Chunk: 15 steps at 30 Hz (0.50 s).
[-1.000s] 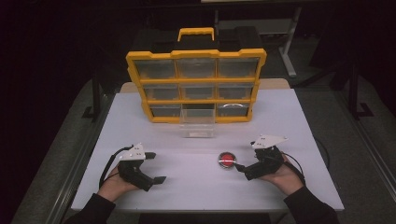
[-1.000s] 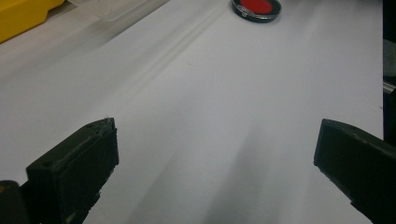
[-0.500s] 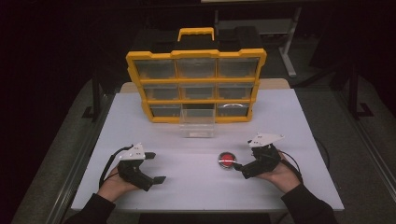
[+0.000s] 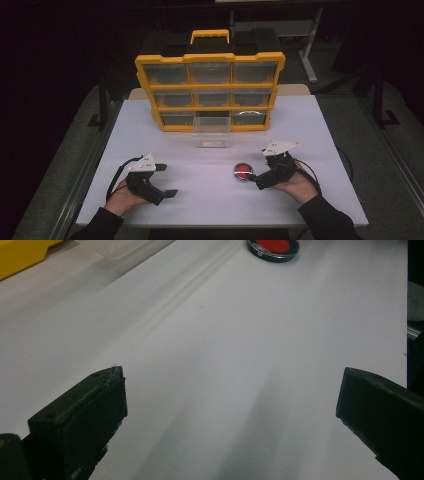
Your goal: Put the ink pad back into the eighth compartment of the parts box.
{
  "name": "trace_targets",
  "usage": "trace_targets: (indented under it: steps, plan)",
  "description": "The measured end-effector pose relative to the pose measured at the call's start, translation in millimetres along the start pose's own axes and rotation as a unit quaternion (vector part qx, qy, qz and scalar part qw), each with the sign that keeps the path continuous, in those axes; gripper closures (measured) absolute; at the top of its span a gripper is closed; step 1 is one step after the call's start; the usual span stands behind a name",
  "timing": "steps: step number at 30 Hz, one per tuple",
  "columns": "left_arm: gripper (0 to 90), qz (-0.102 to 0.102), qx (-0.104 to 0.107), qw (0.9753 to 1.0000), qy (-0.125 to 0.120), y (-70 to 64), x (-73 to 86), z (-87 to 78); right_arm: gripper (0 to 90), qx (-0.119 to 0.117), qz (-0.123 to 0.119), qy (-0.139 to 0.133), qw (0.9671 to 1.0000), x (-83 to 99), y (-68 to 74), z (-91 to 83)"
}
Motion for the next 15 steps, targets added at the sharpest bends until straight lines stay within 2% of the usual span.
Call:
trace_targets:
  steps: [15]
  plan:
    - [0.0,-0.002,0.002,1.0,-0.001,0.5,0.3,-0.1,0.0,-0.009,-0.002,0.006,0.9999,-6.5,0.6,8.6]
Point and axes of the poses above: each handheld gripper's, and its own axes: z roughly forward along the jaws, x roughly out of its underside, y roughly to its left, the point moved 1 cm from there along z, roughly forward along the jaws, and after that the axes turned 1 degree about z, right-handed, at the moved point
